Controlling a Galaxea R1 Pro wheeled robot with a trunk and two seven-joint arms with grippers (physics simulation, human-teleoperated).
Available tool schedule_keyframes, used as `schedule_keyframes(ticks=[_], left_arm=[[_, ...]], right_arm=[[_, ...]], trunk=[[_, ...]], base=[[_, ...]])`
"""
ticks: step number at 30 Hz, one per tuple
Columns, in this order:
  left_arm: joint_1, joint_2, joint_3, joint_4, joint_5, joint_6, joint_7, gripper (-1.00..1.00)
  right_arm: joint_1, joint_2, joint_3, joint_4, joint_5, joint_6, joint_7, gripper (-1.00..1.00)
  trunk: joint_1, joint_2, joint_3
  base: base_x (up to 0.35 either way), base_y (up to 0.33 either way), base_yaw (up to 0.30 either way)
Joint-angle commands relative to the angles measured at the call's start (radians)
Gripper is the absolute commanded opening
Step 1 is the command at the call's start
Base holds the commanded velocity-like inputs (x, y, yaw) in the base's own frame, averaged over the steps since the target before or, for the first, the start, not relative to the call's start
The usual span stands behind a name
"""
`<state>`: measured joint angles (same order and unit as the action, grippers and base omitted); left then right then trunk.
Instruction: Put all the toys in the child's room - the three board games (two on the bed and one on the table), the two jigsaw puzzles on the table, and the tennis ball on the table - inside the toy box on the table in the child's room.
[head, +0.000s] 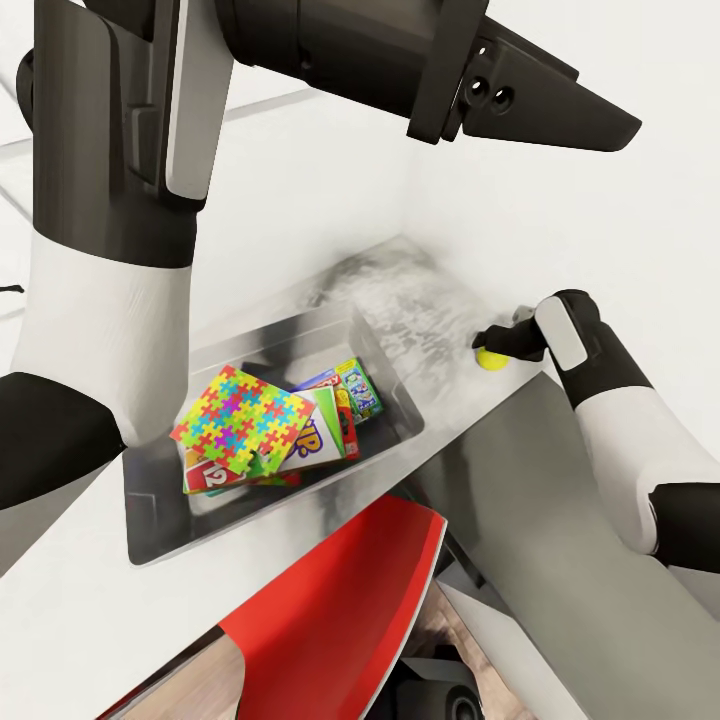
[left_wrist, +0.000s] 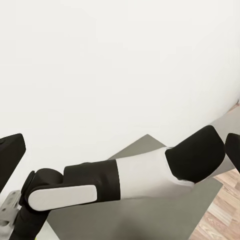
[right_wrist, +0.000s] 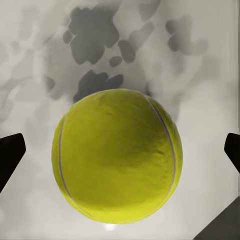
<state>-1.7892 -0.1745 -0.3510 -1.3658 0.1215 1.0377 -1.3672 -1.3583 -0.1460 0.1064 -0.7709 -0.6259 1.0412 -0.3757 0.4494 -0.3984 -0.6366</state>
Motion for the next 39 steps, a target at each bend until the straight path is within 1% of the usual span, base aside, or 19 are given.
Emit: schedule_keyframes(ticks=[1,39], left_arm=[[-0.001,0.000,0.000,0.001,0.003,0.010,-0.001,1.00],[-0.001,0.000,0.000,0.010,0.002,0.010,-0.001,1.00]], right_arm=[[-0.001,-0.002,0.005,-0.001,-0.011,0.002,-0.009,1.00],[-0.001,0.000,0.004,-0.001,-0.012,0.005,-0.007,1.00]], trunk=[[0.001,-0.002,-0.001],[0.001,-0.002,-0.001]], base=[[0.000,0.000,0.000],[0.000,0.000,0.000]])
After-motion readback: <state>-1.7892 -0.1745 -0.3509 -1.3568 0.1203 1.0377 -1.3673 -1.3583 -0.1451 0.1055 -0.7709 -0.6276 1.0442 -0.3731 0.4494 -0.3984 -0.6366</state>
